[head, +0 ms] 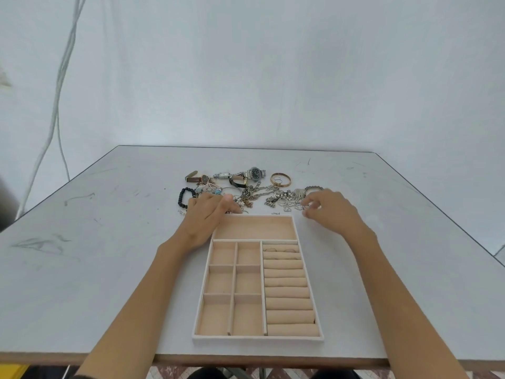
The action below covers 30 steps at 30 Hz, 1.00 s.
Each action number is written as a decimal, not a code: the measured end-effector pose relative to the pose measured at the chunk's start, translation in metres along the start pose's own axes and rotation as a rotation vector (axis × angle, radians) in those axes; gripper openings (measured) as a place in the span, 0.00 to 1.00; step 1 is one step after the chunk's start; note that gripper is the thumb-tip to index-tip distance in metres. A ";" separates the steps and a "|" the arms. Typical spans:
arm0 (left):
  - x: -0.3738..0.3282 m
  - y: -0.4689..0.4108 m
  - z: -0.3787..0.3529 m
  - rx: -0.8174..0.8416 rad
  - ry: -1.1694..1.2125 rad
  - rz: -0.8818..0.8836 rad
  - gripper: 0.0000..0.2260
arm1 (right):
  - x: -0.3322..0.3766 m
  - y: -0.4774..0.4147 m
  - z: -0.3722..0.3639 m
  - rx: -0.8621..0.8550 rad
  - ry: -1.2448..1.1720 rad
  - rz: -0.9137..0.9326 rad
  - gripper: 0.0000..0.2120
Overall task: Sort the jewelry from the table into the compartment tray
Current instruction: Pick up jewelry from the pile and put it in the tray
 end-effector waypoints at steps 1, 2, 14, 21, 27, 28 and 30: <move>-0.001 0.000 -0.002 0.019 0.003 -0.006 0.32 | 0.003 -0.010 -0.002 -0.026 0.023 0.003 0.12; -0.001 0.000 -0.005 0.040 0.001 -0.012 0.33 | 0.005 -0.019 -0.004 -0.057 0.044 0.002 0.13; 0.002 -0.002 -0.006 0.030 -0.066 0.001 0.33 | -0.003 -0.040 -0.013 -0.102 0.032 0.013 0.12; 0.000 -0.006 -0.008 0.038 -0.099 0.029 0.35 | -0.004 -0.045 -0.015 -0.138 0.005 0.076 0.12; -0.008 -0.013 -0.002 0.008 -0.167 -0.022 0.20 | 0.015 -0.050 -0.030 -0.167 0.023 0.190 0.10; -0.008 -0.017 0.000 -0.007 -0.168 -0.018 0.13 | 0.016 -0.050 -0.032 -0.169 0.027 0.193 0.10; -0.011 -0.024 0.000 -0.007 -0.218 -0.013 0.08 | 0.015 -0.051 -0.033 -0.184 0.034 0.191 0.10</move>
Point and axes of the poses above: each hand's wrist, its own y-axis away from the middle knuckle, its own z-axis out of the back of the hand, x = y × z, the point moved 8 cm from there along -y, towards the middle knuckle, and after that the axes turned 4 degrees about y, right-handed, at the moved point
